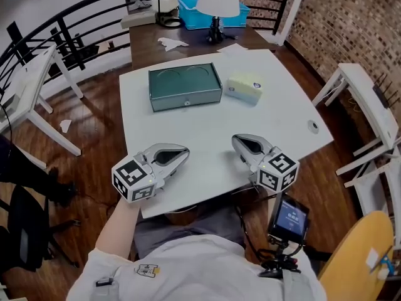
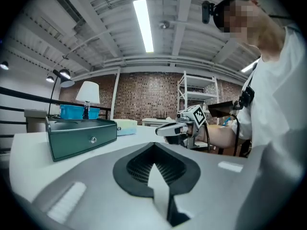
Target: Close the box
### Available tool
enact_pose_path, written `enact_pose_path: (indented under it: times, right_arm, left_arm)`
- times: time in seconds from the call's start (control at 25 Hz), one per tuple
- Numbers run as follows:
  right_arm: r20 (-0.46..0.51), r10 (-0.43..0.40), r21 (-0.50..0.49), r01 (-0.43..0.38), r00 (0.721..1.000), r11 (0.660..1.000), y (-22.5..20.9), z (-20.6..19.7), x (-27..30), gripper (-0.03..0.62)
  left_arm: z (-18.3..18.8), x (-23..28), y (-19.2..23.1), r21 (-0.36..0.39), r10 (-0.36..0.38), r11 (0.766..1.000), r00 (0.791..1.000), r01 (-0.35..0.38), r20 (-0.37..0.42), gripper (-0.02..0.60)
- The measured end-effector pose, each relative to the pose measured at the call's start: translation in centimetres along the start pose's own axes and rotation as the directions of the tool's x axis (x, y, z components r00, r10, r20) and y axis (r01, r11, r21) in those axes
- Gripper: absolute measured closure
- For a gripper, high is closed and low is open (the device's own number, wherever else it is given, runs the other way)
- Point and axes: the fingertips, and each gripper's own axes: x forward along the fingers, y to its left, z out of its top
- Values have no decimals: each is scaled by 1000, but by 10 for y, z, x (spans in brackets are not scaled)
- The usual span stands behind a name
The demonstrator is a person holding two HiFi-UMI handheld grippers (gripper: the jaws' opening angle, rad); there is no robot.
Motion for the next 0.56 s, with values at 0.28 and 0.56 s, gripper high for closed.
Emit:
enact_pose_path:
  times: [0.28, 0.56]
  right_arm:
    - [-1, -2, 4, 2, 1000, 1000, -1, 0, 0, 595]
    - [9, -5, -4, 5, 1000, 1000, -4, 4, 1, 595]
  left_arm:
    - [1, 0, 0, 0, -1, 1000, 1000, 1, 2, 583]
    - [4, 2, 3, 11, -1, 1000, 1000, 1, 6, 583]
